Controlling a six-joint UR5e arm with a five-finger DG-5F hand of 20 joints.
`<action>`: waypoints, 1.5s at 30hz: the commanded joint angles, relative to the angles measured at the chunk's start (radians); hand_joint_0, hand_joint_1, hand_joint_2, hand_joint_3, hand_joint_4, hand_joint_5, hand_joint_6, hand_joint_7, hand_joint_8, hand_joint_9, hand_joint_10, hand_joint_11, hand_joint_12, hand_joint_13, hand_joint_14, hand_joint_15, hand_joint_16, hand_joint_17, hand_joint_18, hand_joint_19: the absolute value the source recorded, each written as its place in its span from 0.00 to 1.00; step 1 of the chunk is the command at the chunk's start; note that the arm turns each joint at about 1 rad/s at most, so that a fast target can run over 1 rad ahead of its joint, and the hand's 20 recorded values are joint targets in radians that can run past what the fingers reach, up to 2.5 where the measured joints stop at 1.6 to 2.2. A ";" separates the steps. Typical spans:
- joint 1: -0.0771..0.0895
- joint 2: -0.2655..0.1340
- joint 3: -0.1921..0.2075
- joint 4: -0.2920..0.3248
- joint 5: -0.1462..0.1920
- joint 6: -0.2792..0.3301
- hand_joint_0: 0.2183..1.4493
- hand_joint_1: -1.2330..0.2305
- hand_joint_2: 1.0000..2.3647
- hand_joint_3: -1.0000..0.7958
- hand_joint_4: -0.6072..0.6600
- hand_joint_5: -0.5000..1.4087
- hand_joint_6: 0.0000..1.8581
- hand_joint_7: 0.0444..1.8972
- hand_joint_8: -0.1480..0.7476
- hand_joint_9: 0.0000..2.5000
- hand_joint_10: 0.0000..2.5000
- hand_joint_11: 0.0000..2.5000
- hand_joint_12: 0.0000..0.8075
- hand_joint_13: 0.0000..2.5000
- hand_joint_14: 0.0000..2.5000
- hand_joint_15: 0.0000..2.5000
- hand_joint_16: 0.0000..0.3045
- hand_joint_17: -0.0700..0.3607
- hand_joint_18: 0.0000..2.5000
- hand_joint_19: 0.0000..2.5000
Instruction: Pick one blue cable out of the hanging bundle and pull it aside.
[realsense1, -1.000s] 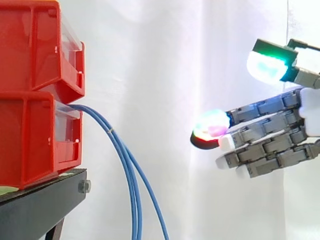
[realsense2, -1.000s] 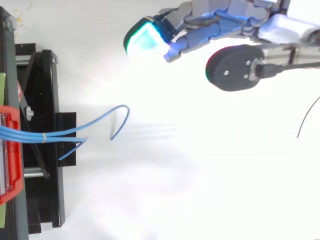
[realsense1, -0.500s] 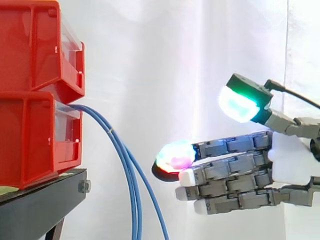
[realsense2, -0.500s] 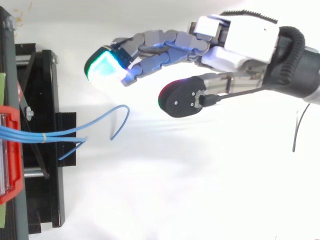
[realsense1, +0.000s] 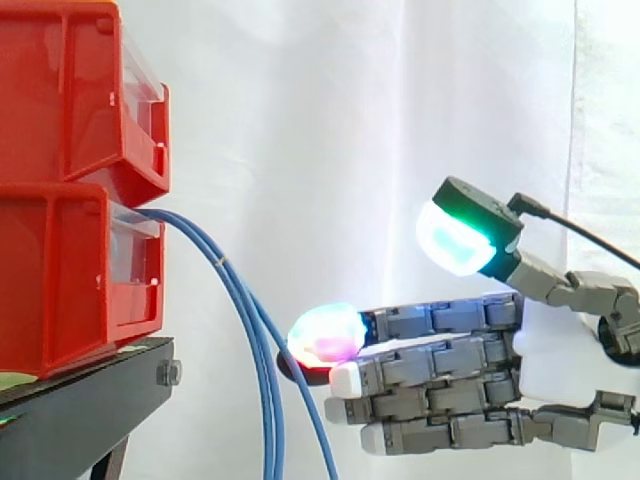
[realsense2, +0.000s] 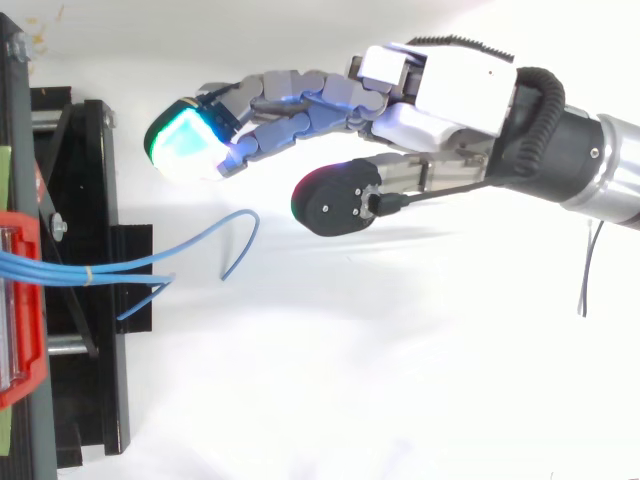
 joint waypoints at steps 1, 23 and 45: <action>-0.002 -0.032 0.017 0.026 -0.002 0.009 0.20 0.52 0.00 0.28 0.65 0.16 0.27 0.38 0.42 0.18 0.00 0.04 0.42 0.05 0.00 0.01 0.17 0.43 0.03 0.07; 0.044 -0.153 0.189 -0.008 -0.042 0.087 0.21 0.50 0.00 0.28 0.67 0.17 0.27 0.39 0.43 0.21 0.00 0.04 0.42 0.07 0.00 0.01 0.16 0.42 0.06 0.07; 0.030 -0.156 0.256 -0.099 -0.096 0.144 0.26 0.42 0.00 0.28 0.67 0.20 0.27 0.53 0.44 0.26 0.00 0.09 0.41 0.13 0.00 0.03 0.15 0.40 0.12 0.10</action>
